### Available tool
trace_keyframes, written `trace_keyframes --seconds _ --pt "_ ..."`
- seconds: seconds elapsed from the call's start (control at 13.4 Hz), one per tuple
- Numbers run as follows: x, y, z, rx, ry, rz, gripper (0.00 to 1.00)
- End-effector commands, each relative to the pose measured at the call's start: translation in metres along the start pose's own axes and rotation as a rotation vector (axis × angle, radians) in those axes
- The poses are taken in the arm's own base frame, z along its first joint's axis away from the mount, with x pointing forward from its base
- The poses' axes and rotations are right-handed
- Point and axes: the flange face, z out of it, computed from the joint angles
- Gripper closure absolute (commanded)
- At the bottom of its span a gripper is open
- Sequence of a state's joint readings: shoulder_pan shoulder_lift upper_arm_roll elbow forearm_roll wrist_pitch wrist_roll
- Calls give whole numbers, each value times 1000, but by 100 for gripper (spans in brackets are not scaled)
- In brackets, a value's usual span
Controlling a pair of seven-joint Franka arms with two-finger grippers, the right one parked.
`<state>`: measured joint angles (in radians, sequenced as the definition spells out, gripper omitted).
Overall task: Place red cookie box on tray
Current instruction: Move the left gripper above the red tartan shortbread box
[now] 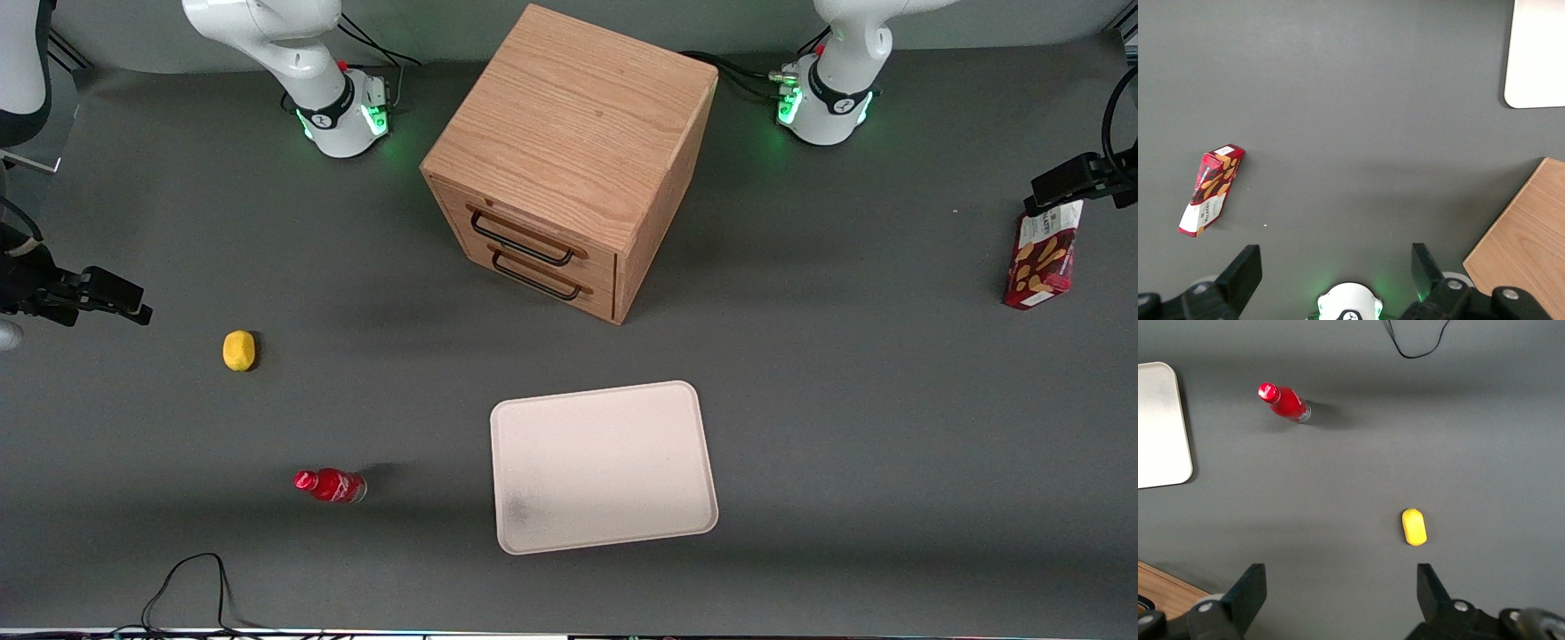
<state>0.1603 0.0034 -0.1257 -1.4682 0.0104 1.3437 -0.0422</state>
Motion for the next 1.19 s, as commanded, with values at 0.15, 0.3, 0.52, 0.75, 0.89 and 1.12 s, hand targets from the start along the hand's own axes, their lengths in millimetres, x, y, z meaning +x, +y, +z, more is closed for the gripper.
trace_keyframes --seconds 0.15,0.3,0.52,0.75,0.89,1.12 --pt "2 -3 -2 -14 -12 9 0" --pt "1 -4 -2 -8 -12 -3 0" --pt "3 -13 1 -4 -23 -10 0" --pt "6 -54 6 -15 -33 -78 0" --pt "3 -93 10 -23 -42 -88 0" --pt "-11 -173 19 -51 -63 -58 0"
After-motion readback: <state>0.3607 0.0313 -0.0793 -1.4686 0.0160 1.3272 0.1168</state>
